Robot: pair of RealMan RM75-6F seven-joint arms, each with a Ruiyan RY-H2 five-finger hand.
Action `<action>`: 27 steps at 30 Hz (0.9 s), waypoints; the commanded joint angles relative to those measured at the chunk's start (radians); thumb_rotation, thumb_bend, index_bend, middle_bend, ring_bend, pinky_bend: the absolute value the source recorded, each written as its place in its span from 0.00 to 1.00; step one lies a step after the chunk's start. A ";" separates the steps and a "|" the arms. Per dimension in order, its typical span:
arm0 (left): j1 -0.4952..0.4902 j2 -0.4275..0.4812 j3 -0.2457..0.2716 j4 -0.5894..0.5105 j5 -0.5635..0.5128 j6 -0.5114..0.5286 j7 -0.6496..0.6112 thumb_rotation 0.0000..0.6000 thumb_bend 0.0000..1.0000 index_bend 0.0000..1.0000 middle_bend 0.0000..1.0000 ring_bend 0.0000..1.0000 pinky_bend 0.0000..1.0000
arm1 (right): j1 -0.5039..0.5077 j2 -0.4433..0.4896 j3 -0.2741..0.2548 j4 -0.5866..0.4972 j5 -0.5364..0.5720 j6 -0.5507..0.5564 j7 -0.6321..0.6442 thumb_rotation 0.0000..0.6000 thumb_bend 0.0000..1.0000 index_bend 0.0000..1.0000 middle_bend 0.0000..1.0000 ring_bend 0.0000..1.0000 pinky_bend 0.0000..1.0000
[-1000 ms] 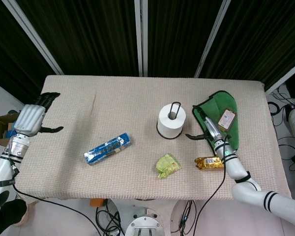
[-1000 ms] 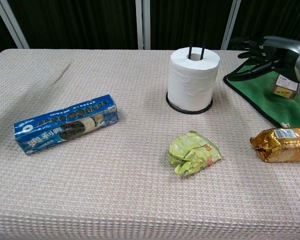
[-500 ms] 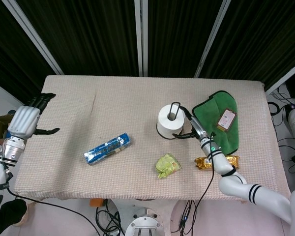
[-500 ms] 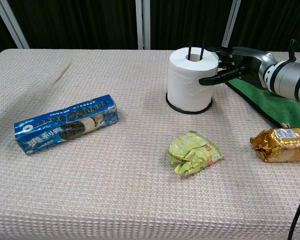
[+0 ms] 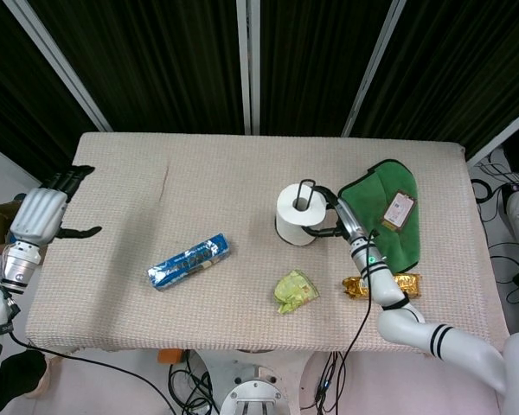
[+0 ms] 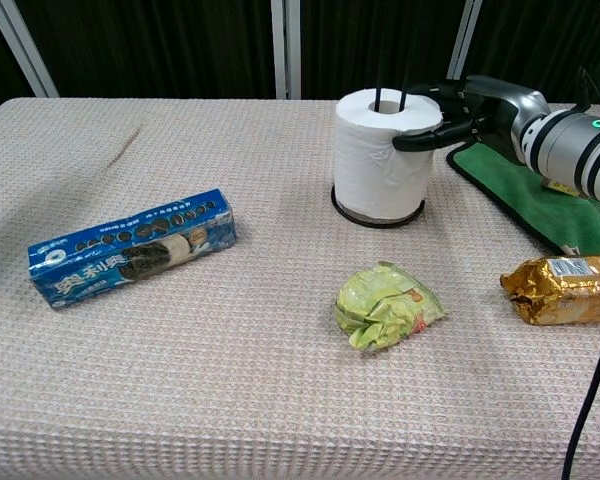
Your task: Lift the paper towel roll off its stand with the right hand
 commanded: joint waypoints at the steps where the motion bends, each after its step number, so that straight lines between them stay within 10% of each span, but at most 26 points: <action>1: -0.002 0.007 -0.004 -0.005 -0.007 -0.004 0.005 0.86 0.09 0.10 0.11 0.10 0.26 | -0.009 0.025 0.015 -0.045 -0.019 0.015 0.017 1.00 0.23 0.28 0.29 0.24 0.33; 16: 0.015 0.030 -0.002 -0.076 -0.029 0.005 0.078 0.85 0.09 0.10 0.11 0.10 0.26 | -0.102 0.205 0.204 -0.446 -0.115 0.324 0.073 1.00 0.24 0.28 0.30 0.25 0.33; 27: 0.015 0.020 -0.001 -0.069 -0.021 0.007 0.074 0.85 0.09 0.10 0.11 0.10 0.26 | -0.198 0.405 0.189 -0.598 -0.209 0.380 0.059 1.00 0.26 0.28 0.29 0.25 0.34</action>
